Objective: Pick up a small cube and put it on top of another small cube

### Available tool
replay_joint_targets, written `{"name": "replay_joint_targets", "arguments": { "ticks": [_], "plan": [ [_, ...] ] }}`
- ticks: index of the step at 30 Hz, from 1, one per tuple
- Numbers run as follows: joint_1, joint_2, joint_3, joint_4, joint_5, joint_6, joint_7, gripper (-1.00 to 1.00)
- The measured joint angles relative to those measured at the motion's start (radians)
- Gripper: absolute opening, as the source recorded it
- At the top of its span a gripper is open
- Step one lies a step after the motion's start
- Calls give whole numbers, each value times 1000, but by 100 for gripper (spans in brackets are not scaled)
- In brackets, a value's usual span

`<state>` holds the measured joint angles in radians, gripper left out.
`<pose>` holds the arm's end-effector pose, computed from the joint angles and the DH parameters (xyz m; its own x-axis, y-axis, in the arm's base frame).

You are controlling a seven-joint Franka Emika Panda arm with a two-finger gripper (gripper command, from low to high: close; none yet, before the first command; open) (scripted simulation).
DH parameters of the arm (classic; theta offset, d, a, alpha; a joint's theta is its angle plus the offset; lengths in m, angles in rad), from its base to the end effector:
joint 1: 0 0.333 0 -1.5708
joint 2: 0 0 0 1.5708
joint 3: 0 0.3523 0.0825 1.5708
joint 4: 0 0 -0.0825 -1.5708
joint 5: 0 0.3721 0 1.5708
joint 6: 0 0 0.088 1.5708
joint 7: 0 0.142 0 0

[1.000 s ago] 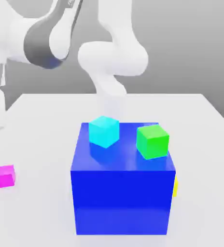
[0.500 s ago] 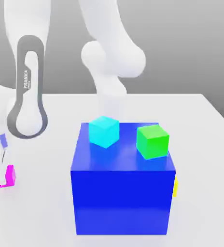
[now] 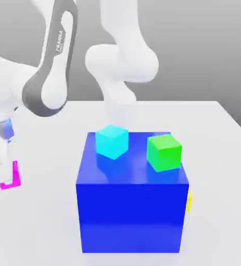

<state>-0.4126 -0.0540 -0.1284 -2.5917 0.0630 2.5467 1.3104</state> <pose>0.3706 -0.2217 0.2884 -0.3258 -0.9446 -0.0393 -0.9450 0.3267 -0.0180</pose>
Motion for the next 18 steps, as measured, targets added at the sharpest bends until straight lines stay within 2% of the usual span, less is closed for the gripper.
{"name": "replay_joint_targets", "arguments": {
  "ticks": [12,16,17,18],
  "plan": [
    [314,-397,355,89,68,-481,266,-100],
    [350,-380,412,19,84,-396,295,-100],
    [351,-370,418,2,86,-368,297,100],
    [351,-370,418,2,86,-368,297,100]
  ]
}}
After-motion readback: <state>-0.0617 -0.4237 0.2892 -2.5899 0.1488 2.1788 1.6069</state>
